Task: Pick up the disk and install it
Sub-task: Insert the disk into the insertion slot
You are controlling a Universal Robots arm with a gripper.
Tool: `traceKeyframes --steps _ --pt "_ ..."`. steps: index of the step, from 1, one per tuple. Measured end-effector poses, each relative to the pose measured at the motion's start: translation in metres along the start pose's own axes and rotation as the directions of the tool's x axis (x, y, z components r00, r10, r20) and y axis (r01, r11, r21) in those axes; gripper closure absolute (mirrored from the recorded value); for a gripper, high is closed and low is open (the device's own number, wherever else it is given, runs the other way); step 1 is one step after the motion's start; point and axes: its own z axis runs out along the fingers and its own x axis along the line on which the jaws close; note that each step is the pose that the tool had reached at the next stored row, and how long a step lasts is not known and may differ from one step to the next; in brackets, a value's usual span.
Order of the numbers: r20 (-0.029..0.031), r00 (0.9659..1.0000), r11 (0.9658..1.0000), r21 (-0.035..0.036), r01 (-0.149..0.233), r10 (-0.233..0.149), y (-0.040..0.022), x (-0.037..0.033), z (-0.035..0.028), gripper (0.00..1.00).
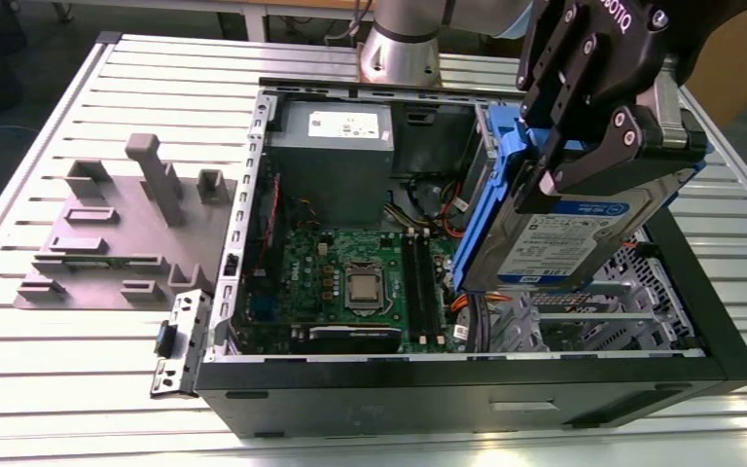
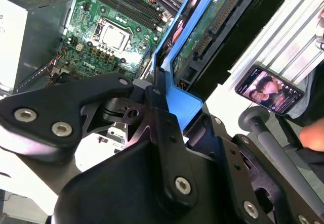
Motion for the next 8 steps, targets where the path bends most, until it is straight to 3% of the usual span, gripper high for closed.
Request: traceKeyframes --steps 8 --pt "0.0 1.0 1.0 0.0 0.0 0.0 -0.0016 0.0 0.0 0.64"
